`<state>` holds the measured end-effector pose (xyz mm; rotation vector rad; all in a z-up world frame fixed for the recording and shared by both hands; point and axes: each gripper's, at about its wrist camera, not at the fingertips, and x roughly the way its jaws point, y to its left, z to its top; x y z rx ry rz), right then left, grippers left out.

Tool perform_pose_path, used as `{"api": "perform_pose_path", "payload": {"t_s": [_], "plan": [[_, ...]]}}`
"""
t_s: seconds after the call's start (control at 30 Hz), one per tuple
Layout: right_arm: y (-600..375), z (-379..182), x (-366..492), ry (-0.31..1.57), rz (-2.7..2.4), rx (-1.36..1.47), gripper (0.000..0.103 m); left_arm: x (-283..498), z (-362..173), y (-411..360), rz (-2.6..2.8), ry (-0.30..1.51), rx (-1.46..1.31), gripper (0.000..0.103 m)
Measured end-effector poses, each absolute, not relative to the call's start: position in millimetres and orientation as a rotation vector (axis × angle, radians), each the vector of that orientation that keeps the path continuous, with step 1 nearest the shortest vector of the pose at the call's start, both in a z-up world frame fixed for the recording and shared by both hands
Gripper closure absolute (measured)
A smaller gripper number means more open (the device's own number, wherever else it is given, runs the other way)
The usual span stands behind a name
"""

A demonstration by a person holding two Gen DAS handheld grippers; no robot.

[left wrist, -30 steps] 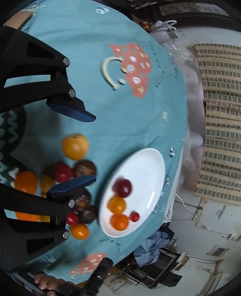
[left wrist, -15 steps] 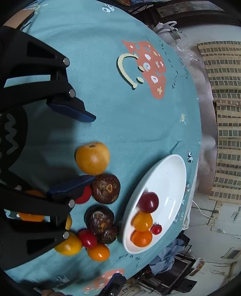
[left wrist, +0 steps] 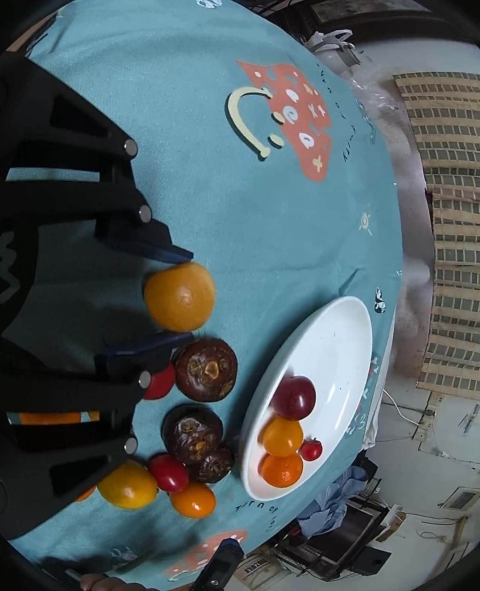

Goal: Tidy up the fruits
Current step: 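Grasp the round orange-yellow fruit with the left gripper, then grasp a small orange fruit with the right gripper while the left holds its fruit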

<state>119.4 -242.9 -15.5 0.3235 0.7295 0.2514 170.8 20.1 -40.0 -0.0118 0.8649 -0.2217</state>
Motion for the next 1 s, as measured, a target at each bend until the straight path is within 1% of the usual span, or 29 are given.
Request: {"api": "perform_pose_path", "payload": {"t_s": [0.2,0.3,0.43,0.47,0.53,0.63,1.0], "plan": [[-236,-20,121,0.765,0.270,0.291,0.041,165,-31,33,-0.154,0.834,-0.010,0.066],[-226,-24,121,0.787,0.287,0.243,0.041,163,-23,50,-0.119,0.805,-0.065,0.066],[-212,-36,123,0.828,0.285,0.172,0.041,164,-24,50,-0.127,0.812,-0.074,0.066],[-211,-38,123,0.832,0.282,0.167,0.042,164,-23,48,-0.131,0.812,-0.070,0.066],[-210,-40,125,0.844,0.282,0.167,0.050,162,-22,45,-0.141,0.807,-0.065,0.066],[-205,-41,125,0.844,0.298,0.155,0.058,159,-20,44,-0.151,0.801,-0.066,0.066],[-198,-48,131,0.876,0.317,0.158,0.064,162,-33,29,-0.186,0.858,-0.027,0.066]]}}
